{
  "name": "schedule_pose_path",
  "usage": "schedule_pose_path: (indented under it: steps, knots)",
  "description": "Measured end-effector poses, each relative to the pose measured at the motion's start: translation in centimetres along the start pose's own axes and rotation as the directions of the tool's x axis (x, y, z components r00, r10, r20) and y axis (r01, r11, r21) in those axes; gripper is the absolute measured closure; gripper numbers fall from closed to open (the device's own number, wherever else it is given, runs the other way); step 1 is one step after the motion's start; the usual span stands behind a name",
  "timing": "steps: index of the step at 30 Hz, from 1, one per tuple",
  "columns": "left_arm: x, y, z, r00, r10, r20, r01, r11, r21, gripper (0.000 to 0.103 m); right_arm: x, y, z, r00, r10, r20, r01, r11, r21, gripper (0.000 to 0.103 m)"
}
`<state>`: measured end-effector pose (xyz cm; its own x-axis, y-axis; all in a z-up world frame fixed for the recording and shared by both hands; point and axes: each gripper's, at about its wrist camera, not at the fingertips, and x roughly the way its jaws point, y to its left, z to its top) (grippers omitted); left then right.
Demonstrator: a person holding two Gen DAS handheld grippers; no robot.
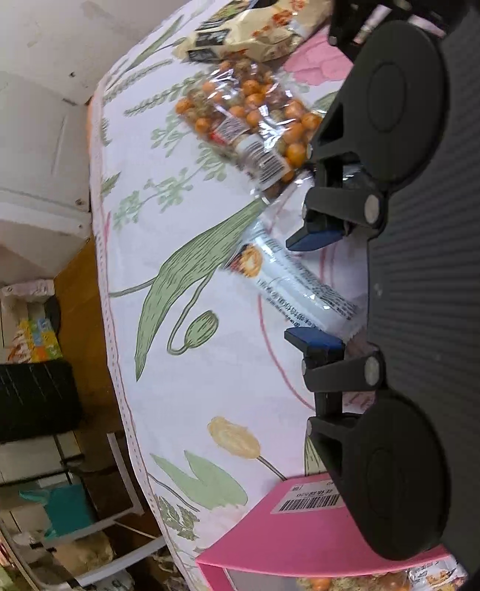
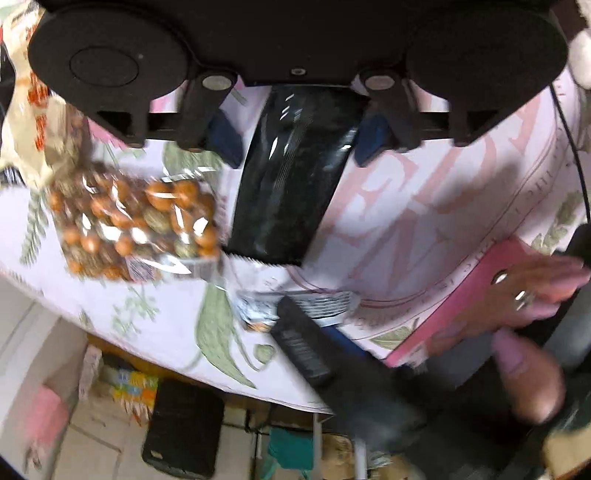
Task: Organize snacks
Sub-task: 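Grasp the black foil pack with the right gripper while the left grasps a white bar, then lift both held snacks and carry them over the pink box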
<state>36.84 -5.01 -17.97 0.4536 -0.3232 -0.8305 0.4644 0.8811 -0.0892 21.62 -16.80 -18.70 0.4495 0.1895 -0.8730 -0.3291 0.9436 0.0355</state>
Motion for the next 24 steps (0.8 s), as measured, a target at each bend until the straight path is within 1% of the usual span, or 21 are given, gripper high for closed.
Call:
schedule_pose_path:
  steps: [2,4,6,9,11,12,14,15,16,17,19,24]
  knots:
    - [-0.2,-0.3,-0.2,1.0,-0.012,-0.014,0.012,1.0,0.014,0.059,-0.4,-1.2,0.0,1.0,0.031,-0.006,-0.03,0.998,0.049,0.042]
    - [-0.5,-0.4,-0.2,0.999,-0.03,-0.024,0.03,0.999,0.012,0.059,-0.3,-1.6,0.3,0.998,0.059,-0.007,-0.058,0.995,0.085,0.042]
    - [-0.5,-0.6,-0.1,0.999,-0.029,-0.029,0.029,0.999,0.016,0.059,0.1,-1.9,0.4,0.998,0.064,-0.014,-0.063,0.994,0.091,0.04]
    - [0.0,-1.0,-0.2,1.0,0.025,-0.016,-0.024,0.999,0.026,0.059,0.3,-1.1,0.4,1.0,0.029,0.004,-0.029,0.999,0.045,0.039]
    - [0.5,-1.3,-0.5,0.998,0.054,0.008,-0.055,0.998,0.044,0.059,0.5,-0.9,0.4,1.0,0.013,0.011,-0.014,0.999,0.032,0.04]
    - [0.6,-1.4,-0.7,0.998,0.062,0.019,-0.063,0.997,0.055,0.059,0.4,-1.1,0.3,1.0,0.009,0.014,-0.01,0.999,0.037,0.042]
    - [0.8,-1.8,-1.0,0.995,0.094,0.037,-0.097,0.992,0.083,0.064,0.2,-1.1,0.2,1.0,-0.001,0.016,0.0,0.999,0.039,0.047]
    - [0.8,-2.1,-1.1,0.993,0.109,0.048,-0.114,0.989,0.098,0.072,0.1,-1.3,0.3,1.0,0.003,0.016,-0.004,0.999,0.048,0.049]
    - [0.6,-2.3,-1.2,0.992,0.116,0.058,-0.122,0.986,0.112,0.077,0.0,-1.3,0.3,1.0,0.009,0.012,-0.01,0.998,0.059,0.049]
    - [0.5,-2.3,-1.1,0.992,0.112,0.06,-0.118,0.987,0.111,0.077,0.0,-1.4,0.4,1.0,0.015,0.009,-0.015,0.998,0.067,0.049]
    - [0.3,-2.1,-1.0,0.994,0.095,0.05,-0.099,0.992,0.074,0.078,-0.1,-1.6,0.3,1.0,0.025,0.003,-0.025,0.996,0.084,0.049]
    - [-0.4,-1.8,-1.0,0.993,0.103,0.054,-0.105,0.994,0.034,0.079,-0.6,-2.5,-0.1,0.998,0.065,0.001,-0.064,0.987,0.15,0.05]
